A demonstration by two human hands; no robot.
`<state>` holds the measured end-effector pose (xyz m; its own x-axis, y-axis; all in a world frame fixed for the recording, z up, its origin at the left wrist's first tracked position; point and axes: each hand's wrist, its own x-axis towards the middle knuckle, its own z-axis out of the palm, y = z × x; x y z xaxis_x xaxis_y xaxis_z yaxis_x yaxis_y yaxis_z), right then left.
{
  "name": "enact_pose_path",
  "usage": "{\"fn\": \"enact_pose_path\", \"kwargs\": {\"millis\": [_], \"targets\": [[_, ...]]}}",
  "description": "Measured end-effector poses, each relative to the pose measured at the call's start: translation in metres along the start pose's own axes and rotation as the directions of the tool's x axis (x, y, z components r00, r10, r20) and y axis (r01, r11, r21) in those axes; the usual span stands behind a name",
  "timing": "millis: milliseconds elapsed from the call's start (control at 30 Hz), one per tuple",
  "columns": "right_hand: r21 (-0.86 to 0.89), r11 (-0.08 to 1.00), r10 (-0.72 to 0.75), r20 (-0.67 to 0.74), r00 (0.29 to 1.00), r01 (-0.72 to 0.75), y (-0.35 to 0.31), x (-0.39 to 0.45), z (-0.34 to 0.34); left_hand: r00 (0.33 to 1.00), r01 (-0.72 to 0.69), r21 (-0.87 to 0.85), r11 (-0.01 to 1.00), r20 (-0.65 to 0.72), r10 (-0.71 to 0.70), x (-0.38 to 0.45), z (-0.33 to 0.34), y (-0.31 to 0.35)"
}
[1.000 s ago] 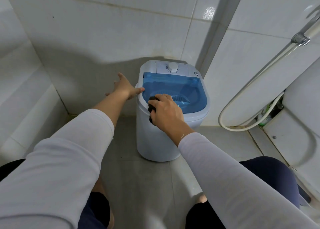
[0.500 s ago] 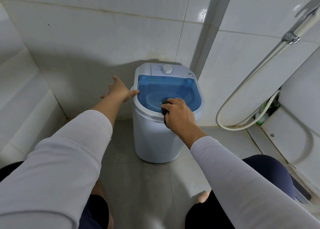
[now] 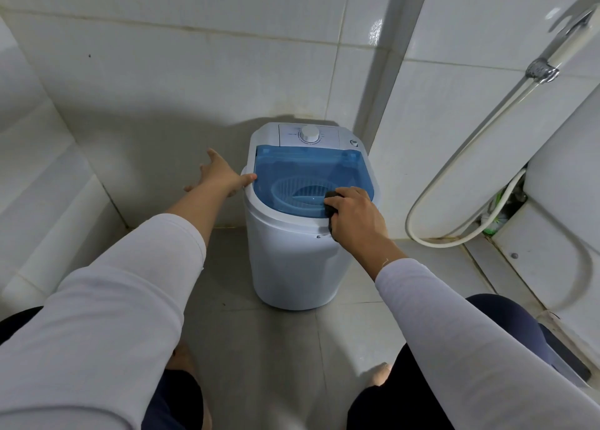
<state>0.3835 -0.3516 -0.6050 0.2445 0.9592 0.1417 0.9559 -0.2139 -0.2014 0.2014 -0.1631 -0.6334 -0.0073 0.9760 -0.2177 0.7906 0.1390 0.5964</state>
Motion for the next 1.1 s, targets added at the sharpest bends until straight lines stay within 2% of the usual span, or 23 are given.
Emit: {"fn": "enact_pose_path", "kwargs": {"millis": [333, 567, 633, 767, 867, 1000, 1100], "targets": [[0.010, 0.999, 0.036, -0.055, 0.998, -0.035, 0.030, 0.011, -0.005, 0.999, 0.026, -0.015, 1.000, 0.021, -0.025, -0.004, -0.003, 0.001], [-0.134, 0.990, 0.048, -0.022, 0.999, -0.051, 0.046, 0.028, -0.026, 1.000, 0.022, -0.003, 1.000, -0.016, -0.022, -0.015, -0.002, 0.003], [-0.114, 0.993, 0.026, -0.032, 0.999, -0.030, 0.047, 0.035, -0.035, 1.000, 0.010, -0.014, 1.000, -0.029, -0.011, -0.019, 0.000, 0.002], [-0.011, 0.988, -0.154, 0.018, 0.988, 0.154, 0.041, 0.056, -0.048, 1.000, -0.008, -0.055, 0.998, -0.013, 0.007, -0.022, 0.004, -0.004], [0.020, 0.942, -0.336, 0.098, 0.937, 0.336, 0.027, 0.066, -0.048, 0.999, -0.029, -0.069, 0.997, 0.019, 0.030, -0.031, 0.002, -0.002], [-0.085, 0.858, -0.492, 0.147, 0.858, 0.506, 0.008, 0.073, -0.038, 0.994, -0.071, -0.067, 0.995, 0.083, 0.076, -0.044, -0.005, 0.003], [-0.112, 0.845, -0.499, 0.190, 0.846, 0.523, 0.003, 0.078, -0.033, 0.990, -0.066, -0.062, 0.996, 0.124, 0.073, -0.044, -0.008, -0.002]]}}
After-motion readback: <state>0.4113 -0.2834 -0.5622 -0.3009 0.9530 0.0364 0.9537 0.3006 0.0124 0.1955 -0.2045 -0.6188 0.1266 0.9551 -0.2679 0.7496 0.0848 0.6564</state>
